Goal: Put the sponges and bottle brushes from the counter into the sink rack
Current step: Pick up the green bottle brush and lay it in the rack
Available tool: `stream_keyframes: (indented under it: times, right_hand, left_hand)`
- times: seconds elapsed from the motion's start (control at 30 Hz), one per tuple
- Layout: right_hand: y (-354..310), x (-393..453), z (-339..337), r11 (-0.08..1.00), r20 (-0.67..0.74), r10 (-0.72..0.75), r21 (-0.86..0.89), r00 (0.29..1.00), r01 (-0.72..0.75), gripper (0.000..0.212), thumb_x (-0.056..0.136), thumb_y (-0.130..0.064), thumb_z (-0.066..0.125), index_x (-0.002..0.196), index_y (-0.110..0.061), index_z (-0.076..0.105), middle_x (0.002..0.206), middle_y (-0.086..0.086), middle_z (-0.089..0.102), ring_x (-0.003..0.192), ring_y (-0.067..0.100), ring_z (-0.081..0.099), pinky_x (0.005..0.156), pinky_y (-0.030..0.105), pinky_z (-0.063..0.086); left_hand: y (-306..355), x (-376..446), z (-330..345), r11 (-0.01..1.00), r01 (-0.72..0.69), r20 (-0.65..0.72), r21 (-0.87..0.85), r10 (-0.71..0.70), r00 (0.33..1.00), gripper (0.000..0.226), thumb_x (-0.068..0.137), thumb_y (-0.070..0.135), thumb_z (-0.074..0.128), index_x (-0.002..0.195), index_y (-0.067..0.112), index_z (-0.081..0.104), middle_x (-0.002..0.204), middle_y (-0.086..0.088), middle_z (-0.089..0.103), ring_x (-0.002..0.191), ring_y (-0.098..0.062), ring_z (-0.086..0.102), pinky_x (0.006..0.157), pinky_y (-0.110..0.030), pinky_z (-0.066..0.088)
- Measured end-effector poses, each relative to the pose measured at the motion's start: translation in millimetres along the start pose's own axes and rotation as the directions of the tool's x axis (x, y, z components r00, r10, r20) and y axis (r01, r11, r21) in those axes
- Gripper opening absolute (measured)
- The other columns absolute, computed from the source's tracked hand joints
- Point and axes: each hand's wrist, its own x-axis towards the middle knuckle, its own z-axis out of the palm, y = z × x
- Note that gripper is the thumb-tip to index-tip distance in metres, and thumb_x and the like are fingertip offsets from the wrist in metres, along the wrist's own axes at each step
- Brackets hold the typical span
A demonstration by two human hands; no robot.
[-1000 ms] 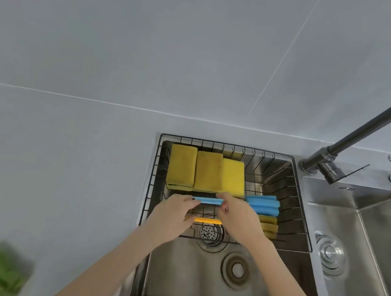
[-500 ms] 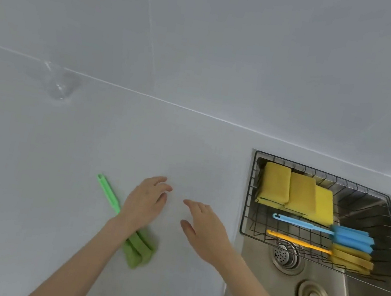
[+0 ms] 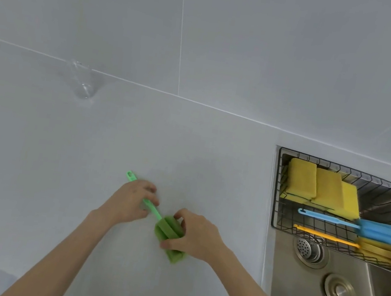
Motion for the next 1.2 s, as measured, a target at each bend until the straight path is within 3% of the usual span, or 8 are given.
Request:
stream_keyframes:
  times: [0.23,0.43,0.57,0.67,0.87,1.0,1.1,1.2]
  right_hand:
    - [10.6,-8.4,-11.8,0.994,-0.136,-0.008,0.106,0.991,0.022,0.053,0.068,-0.033,0.073,0.113,-0.024,0.047,0.103,0.002,0.065,0.086,0.022,0.060,0.074,0.034,0.050]
    - [56.9,-36.4,-77.0,0.969,-0.388,0.033,0.236,0.921,0.065,0.046,0.067,-0.023,0.074,0.107,-0.029,0.054,0.094,-0.006,0.059,0.079,0.018,0.060,0.071,0.036,0.054]
    - [100.6,-59.9,-101.7,0.964,-0.446,0.087,0.262,0.891,0.037,0.046,0.066,-0.018,0.075,0.107,-0.027,0.056,0.093,-0.008,0.058,0.085,0.018,0.059,0.073,0.035,0.053]
    - [138.5,-77.4,-110.7,0.945,-0.453,0.140,0.327,0.880,0.018,0.043,0.067,-0.016,0.075,0.105,-0.026,0.057,0.089,-0.012,0.056,0.085,0.013,0.056,0.070,0.022,0.049]
    - [197.5,-107.2,-141.3,0.933,-0.424,0.174,0.360,0.889,-0.011,0.045,0.067,-0.019,0.077,0.107,-0.024,0.058,0.097,-0.008,0.058,0.091,0.011,0.055,0.070,0.015,0.044]
    - [217.6,-136.8,-189.7,0.732,-0.442,0.190,0.659,0.877,0.174,0.033,0.078,-0.034,0.070,0.108,-0.025,0.062,0.103,-0.005,0.066,0.094,0.014,0.064,0.076,0.023,0.053]
    - [231.8,-151.9,-212.1,0.470,-0.545,0.280,0.796,0.790,0.382,0.022,0.094,-0.029,0.047,0.105,-0.021,0.064,0.095,-0.003,0.072,0.091,0.017,0.066,0.076,0.027,0.054]
    - [235.1,-154.2,-205.0,0.775,-0.597,0.211,0.585,0.774,0.240,0.022,0.094,-0.017,0.048,0.113,-0.023,0.059,0.108,-0.006,0.066,0.101,0.010,0.061,0.088,0.027,0.048]
  left_hand:
    - [12.5,15.5,-5.8,0.996,-0.088,-0.153,0.021,0.090,0.984,0.015,0.066,0.011,0.079,0.080,0.016,0.075,0.092,-0.008,0.072,0.090,-0.030,0.064,0.086,-0.038,0.047]
    - [74.7,48.2,-17.2,0.973,-0.219,-0.338,0.073,0.230,0.912,0.015,0.072,0.023,0.070,0.087,0.020,0.074,0.090,-0.003,0.075,0.086,-0.024,0.067,0.083,-0.041,0.051]
    - [121.8,70.1,-2.5,0.956,-0.269,-0.319,0.114,0.292,0.902,0.023,0.072,0.033,0.057,0.086,0.025,0.073,0.090,0.002,0.075,0.085,-0.023,0.067,0.082,-0.045,0.048]
    - [160.1,85.6,20.8,0.928,-0.324,-0.298,0.181,0.366,0.882,0.013,0.070,0.025,0.069,0.081,0.022,0.074,0.082,0.001,0.076,0.078,-0.024,0.068,0.077,-0.042,0.049]
    - [232.9,111.1,56.5,0.847,-0.383,-0.184,0.369,0.471,0.863,0.029,0.048,0.011,0.089,0.067,0.024,0.071,0.060,0.008,0.069,0.054,-0.016,0.064,0.044,-0.021,0.049]
    - [265.1,126.2,48.6,0.907,-0.421,-0.327,0.022,0.404,0.854,0.013,0.079,0.004,0.067,0.091,0.009,0.071,0.092,-0.008,0.075,0.083,-0.025,0.068,0.068,-0.034,0.056]
    - [289.4,127.5,37.3,0.855,-0.367,-0.443,-0.365,0.187,0.877,0.018,0.079,0.001,0.067,0.097,0.003,0.071,0.095,-0.006,0.073,0.075,0.013,0.064,0.074,-0.004,0.049]
    - [316.3,121.5,40.4,0.630,-0.236,-0.346,-0.740,-0.056,0.936,0.018,0.077,0.001,0.069,0.093,0.009,0.073,0.083,0.008,0.073,0.069,0.016,0.063,0.072,0.001,0.048]
